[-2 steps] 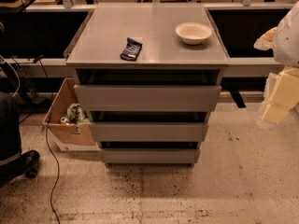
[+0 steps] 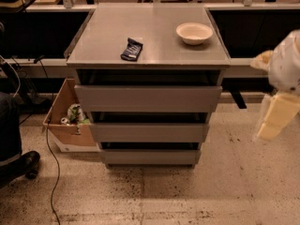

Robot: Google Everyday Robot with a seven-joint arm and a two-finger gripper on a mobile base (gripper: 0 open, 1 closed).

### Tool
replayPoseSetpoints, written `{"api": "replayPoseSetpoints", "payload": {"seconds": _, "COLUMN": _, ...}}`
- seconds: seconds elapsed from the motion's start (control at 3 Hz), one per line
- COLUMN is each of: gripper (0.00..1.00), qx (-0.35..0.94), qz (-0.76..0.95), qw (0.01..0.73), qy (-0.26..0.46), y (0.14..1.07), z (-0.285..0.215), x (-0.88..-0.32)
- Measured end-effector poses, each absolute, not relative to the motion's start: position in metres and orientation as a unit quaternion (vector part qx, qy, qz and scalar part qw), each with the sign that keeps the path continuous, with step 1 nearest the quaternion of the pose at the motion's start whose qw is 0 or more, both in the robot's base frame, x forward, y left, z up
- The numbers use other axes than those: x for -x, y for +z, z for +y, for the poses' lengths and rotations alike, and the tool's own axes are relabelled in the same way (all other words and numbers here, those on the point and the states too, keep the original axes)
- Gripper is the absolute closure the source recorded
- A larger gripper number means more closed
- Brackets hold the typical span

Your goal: Open middle drawer

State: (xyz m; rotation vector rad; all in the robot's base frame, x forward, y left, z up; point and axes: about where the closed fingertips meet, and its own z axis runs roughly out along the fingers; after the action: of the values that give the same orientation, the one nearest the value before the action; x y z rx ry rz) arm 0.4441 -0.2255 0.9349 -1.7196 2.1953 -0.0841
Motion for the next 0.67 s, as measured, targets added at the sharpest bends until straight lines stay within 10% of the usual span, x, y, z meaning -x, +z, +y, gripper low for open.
{"api": "replayPoseSetpoints", "payload": {"seconds": 0.67, "gripper": 0.00, "qx": 0.612, "qz": 0.770, "qw": 0.177, "qy": 0.024, "y": 0.801, "z": -0.248, "x": -0.471}}
